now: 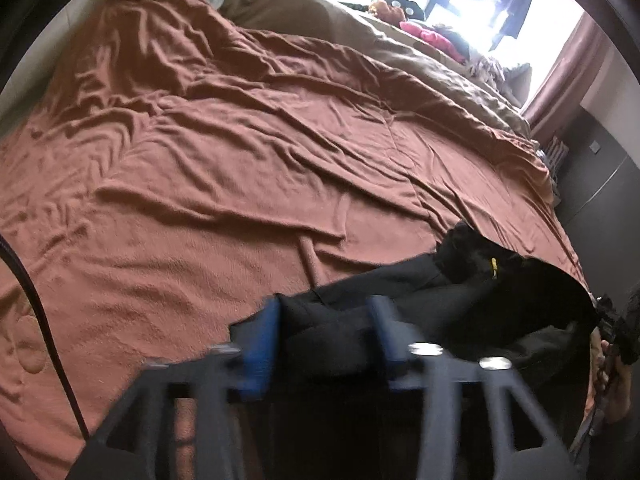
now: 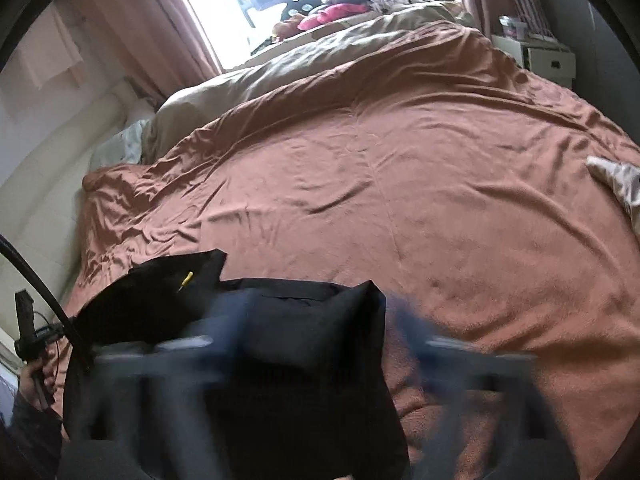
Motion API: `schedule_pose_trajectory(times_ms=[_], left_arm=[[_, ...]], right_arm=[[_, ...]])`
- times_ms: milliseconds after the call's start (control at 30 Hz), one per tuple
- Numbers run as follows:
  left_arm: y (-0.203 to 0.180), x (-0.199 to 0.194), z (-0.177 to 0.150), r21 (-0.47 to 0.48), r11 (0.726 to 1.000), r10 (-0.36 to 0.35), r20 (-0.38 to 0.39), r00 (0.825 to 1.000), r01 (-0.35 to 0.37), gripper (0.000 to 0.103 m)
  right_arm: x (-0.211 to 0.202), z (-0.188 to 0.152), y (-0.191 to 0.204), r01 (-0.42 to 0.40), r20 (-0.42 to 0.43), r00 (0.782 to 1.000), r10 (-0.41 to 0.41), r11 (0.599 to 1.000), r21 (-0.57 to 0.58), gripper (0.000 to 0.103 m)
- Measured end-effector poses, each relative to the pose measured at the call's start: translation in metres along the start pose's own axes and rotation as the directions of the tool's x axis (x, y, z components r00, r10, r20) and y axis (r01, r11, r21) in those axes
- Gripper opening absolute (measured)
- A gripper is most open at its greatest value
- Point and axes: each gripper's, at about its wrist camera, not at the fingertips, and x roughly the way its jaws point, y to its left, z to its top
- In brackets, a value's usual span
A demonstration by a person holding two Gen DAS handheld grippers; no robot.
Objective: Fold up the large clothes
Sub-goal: 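Lower the hem onto the jacket and open both tools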
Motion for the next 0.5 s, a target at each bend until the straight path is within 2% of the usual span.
schedule_pose_trajectory(times_ms=[33,67,167,267,500], left_arm=[[0.0,-0.006,0.001,0.005,1.0,0.022,0.025,0.999,-0.022,0.082],[0.001,-0.012,0.002,0.004,1.0,0.028,0.049,0.998,-0.029,0.083],[0.009,-0.026,0.004,-0.024,1.0,0.008,0.075,0.997,-0.007,0.083],[0.011,-0.036,0.001,-0.018,1.0,0.005,0.07,0.998,-0.004,0.083],[0.012,-0.038,-0.019,0.076,0.996,0.05,-0.016,0.999,-0.049,0.083]], right_arm=[[-0.001,0.001,0.001,-0.005,0.002,1.0,0.005,1.0,-0.005,0.101],[-0.005,0.003,0.004,-0.007,0.003,1.0,0.007,1.0,-0.007,0.101],[-0.012,0.01,0.01,0.013,-0.004,1.0,-0.013,1.0,-0.012,0.101],[-0.019,0.01,0.012,0.028,-0.014,1.0,-0.028,0.999,-0.018,0.101],[-0.017,-0.002,0.015,0.086,-0.096,0.991,-0.097,0.99,-0.11,0.101]])
